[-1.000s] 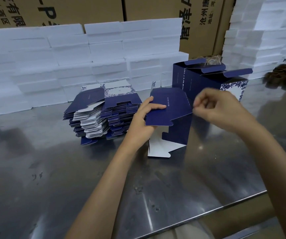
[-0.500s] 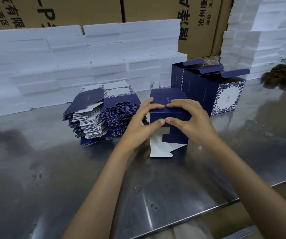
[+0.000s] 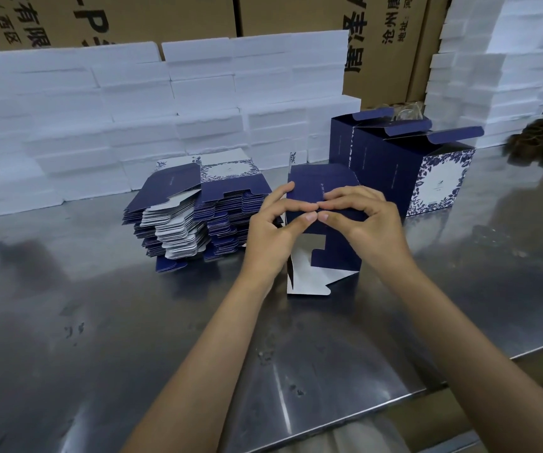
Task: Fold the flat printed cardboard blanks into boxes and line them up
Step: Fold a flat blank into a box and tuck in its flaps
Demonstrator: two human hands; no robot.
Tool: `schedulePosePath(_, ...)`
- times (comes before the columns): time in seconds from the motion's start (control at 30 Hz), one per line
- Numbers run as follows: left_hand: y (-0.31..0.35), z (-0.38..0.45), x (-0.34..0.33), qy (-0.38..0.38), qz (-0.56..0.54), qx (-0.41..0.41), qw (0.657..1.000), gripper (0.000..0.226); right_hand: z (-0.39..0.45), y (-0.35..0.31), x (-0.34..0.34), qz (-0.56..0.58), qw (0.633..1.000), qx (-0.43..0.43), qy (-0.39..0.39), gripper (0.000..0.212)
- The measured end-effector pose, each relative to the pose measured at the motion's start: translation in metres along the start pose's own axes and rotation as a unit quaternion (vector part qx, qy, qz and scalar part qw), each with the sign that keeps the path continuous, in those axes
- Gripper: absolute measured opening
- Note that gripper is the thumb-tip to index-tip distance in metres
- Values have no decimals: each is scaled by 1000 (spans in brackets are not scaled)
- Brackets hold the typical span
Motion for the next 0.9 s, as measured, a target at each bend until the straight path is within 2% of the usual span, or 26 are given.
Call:
schedulePosePath(0.2, 0, 4, 3, -29, -8, 18, 999, 22, 1, 1, 6, 0, 998, 11, -56, 21)
schedulePosePath(0.37, 1, 2, 1, -8, 23, -8, 1000, 16, 2, 3, 2, 8, 999, 6, -41, 17)
schedulePosePath(0.53, 2, 5, 7, -36, 5, 16, 999, 19, 5, 9, 9, 48, 996, -12, -77, 23)
schedulePosePath(0.67, 3, 5, 6, -26, 26, 0, 999, 17, 6, 10, 7, 62, 996, -13, -59, 22)
schedulePosePath(0.9, 4, 7, 12, -55, 11, 3, 998, 22, 5, 19, 17, 117, 991, -28, -64, 22)
Point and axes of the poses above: each hand's wrist, its own z-axis towards the middle knuckle, its own x-axis out of the back of the hand, y = z × x, the point moved 4 cm from there along z, towards the middle knuckle, and after that the axes turned 12 degrees about x, right-handed, at the moved point
